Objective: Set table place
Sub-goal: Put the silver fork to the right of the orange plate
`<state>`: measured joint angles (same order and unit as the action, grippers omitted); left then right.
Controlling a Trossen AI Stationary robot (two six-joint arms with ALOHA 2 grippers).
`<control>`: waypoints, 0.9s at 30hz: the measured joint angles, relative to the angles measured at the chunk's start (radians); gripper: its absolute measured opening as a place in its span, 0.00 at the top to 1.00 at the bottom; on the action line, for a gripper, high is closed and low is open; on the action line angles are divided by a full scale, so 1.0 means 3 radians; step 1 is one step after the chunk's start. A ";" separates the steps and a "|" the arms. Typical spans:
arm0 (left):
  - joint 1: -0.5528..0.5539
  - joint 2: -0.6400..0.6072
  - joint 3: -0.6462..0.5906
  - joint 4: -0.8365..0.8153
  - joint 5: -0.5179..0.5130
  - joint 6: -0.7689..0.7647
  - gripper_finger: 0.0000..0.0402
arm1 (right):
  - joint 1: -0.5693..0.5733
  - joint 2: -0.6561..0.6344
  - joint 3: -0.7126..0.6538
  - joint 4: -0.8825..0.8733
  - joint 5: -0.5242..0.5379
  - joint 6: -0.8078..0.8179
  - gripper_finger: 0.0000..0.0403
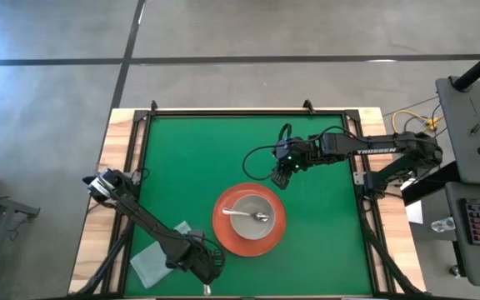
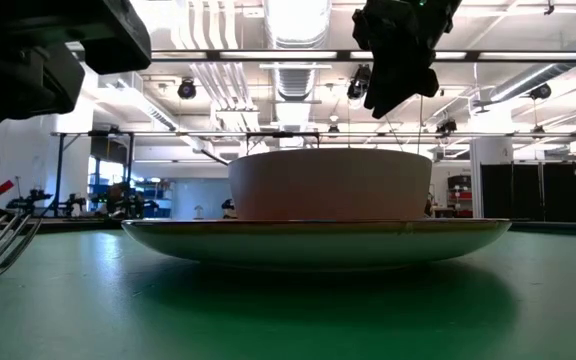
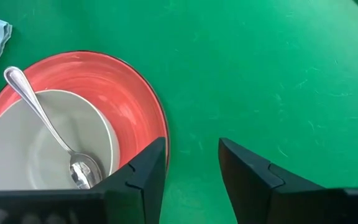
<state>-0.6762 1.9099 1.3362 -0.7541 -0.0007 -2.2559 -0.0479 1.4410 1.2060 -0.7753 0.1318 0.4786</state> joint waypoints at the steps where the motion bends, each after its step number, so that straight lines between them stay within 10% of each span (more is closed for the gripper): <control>1: 0.0000 0.0000 -0.0005 0.0003 0.0000 0.0000 0.84 | 0.0000 0.0000 0.0000 0.0000 0.0000 0.0001 0.65; 27: -0.0005 0.0170 -0.0020 0.0097 0.0008 0.0163 0.96 | 0.0000 0.0001 -0.0001 -0.0012 -0.0003 0.0071 0.72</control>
<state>-0.6777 1.9610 1.3301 -0.7250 0.0016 -2.2070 -0.0479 1.4414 1.2057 -0.7788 0.1310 0.4999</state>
